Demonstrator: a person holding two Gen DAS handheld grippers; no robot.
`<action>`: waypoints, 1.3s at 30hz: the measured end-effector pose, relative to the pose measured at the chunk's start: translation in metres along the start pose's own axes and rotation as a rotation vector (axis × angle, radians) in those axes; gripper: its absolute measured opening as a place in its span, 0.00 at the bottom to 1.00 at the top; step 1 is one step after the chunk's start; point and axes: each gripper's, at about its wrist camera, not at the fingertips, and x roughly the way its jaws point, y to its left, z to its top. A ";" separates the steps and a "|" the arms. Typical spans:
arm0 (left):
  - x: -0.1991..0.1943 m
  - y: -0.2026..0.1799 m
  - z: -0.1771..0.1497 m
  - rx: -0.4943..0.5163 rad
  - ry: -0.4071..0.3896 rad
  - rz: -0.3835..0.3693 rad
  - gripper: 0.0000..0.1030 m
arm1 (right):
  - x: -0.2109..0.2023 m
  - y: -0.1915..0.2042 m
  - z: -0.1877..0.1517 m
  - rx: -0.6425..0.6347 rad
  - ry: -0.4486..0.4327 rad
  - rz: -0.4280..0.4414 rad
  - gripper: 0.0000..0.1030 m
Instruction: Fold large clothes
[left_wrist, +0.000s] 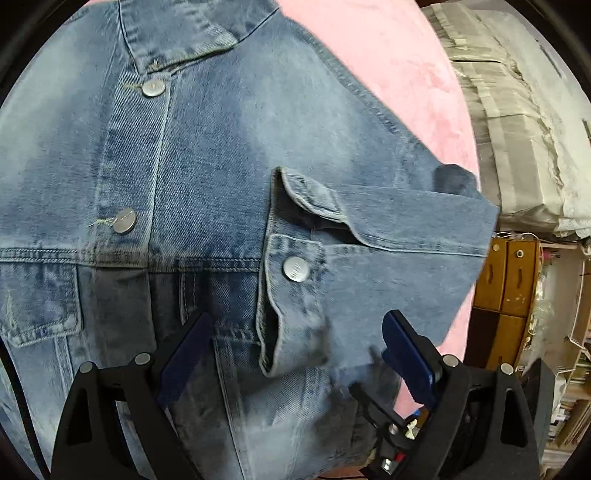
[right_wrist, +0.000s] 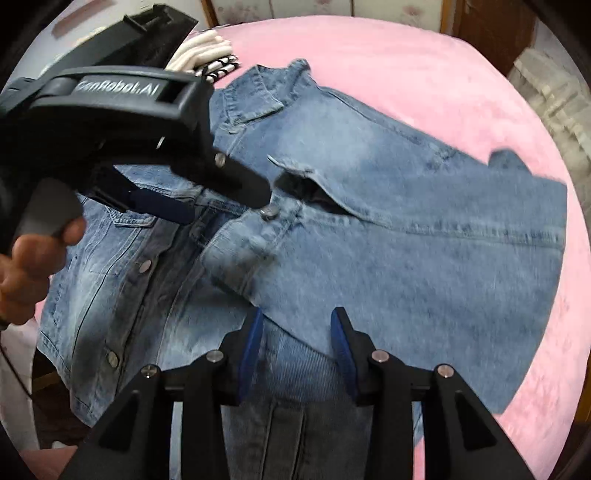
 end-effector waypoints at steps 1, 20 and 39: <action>0.004 0.001 0.001 -0.003 0.008 0.009 0.88 | 0.001 -0.002 -0.002 0.016 0.007 0.007 0.37; 0.047 -0.014 -0.006 -0.002 0.084 -0.002 0.35 | 0.008 -0.017 -0.009 0.096 0.039 0.043 0.37; -0.107 -0.103 0.002 0.103 -0.321 0.114 0.07 | -0.048 -0.041 0.003 0.184 -0.065 0.021 0.37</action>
